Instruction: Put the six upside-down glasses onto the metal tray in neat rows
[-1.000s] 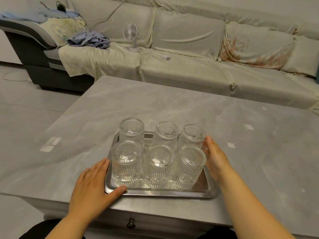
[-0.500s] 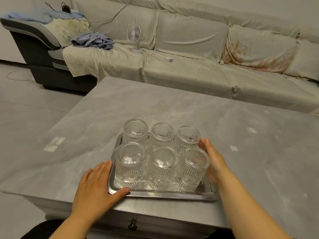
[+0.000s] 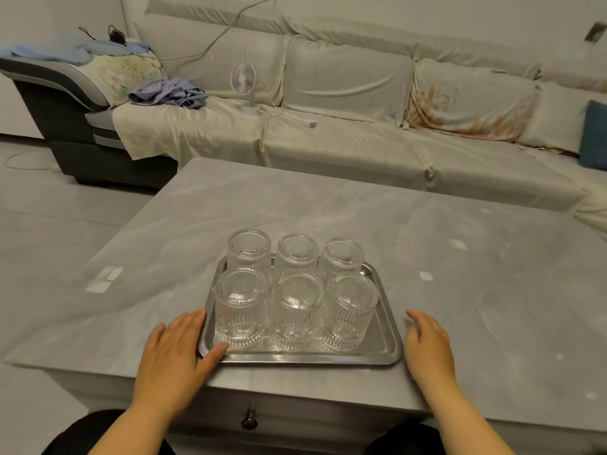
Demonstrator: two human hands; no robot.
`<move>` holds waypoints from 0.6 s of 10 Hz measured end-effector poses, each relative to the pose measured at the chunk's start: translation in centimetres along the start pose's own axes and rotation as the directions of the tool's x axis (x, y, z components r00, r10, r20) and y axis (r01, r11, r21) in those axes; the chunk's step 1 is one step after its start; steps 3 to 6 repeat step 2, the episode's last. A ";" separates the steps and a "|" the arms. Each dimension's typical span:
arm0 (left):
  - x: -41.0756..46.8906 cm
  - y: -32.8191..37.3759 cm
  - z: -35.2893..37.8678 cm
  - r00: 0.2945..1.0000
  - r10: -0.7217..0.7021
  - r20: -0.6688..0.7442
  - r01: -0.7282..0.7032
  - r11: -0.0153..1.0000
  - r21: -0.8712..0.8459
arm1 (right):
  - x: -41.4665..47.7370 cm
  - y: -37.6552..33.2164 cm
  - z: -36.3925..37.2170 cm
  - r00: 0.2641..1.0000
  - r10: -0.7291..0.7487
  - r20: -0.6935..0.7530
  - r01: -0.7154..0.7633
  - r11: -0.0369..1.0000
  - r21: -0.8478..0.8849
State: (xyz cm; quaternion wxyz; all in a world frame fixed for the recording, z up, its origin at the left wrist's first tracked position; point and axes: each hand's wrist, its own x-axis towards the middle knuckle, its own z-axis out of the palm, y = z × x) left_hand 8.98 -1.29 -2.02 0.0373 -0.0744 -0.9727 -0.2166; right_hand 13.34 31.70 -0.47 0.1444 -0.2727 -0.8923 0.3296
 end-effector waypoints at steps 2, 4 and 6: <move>-0.7 -0.4 0.1 0.998 -0.060 0.008 0.060 0.998 0.005 | -0.6 1.6 0.3 0.997 -0.029 0.073 0.044 0.972 -0.229; -0.7 -0.4 0.1 0.998 -0.060 0.008 0.060 0.998 0.005 | -0.6 1.6 0.3 0.997 -0.029 0.073 0.044 0.972 -0.229; -0.7 -0.4 0.1 0.998 -0.060 0.008 0.060 0.998 0.005 | -0.6 1.6 0.3 0.997 -0.029 0.073 0.044 0.972 -0.229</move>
